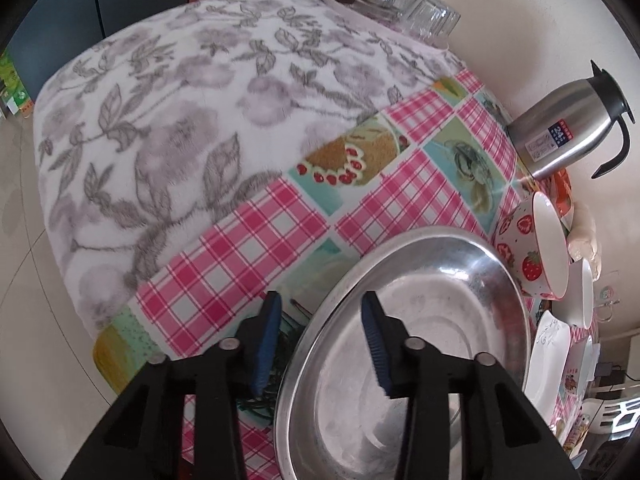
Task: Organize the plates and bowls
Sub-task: 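Lift the steel basin with the left tool, tilting it on edge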
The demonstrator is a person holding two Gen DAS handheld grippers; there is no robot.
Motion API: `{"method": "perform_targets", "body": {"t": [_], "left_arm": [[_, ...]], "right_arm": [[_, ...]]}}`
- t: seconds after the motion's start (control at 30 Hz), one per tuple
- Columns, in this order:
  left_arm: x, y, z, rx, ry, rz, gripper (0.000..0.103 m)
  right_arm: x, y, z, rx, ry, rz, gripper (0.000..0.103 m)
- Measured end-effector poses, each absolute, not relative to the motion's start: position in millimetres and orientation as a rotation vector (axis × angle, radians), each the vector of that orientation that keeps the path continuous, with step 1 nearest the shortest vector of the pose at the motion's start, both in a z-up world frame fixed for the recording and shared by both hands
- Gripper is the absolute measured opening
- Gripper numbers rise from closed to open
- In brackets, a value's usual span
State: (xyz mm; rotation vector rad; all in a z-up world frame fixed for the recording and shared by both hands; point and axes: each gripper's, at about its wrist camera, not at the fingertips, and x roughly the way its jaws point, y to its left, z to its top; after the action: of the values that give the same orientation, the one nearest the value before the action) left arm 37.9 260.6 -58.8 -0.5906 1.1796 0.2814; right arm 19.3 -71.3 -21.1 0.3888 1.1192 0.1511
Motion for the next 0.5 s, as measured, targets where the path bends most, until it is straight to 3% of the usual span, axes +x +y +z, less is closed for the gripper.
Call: {"method": "perform_targets", "body": {"t": [0.07,0.5], "left_arm": [[39.8,260.1,-65.3,-0.603,1.202,0.274,0.032],[42.8,257.8,-67.2,-0.6,1.203,0.264,0.031]], "right_arm": [[20.9,-67.1,-28.0,0.384,1.152,0.153,0.022],[26.1,-68.2,-50.4,0.479,1.222,0.164,0.023]]}}
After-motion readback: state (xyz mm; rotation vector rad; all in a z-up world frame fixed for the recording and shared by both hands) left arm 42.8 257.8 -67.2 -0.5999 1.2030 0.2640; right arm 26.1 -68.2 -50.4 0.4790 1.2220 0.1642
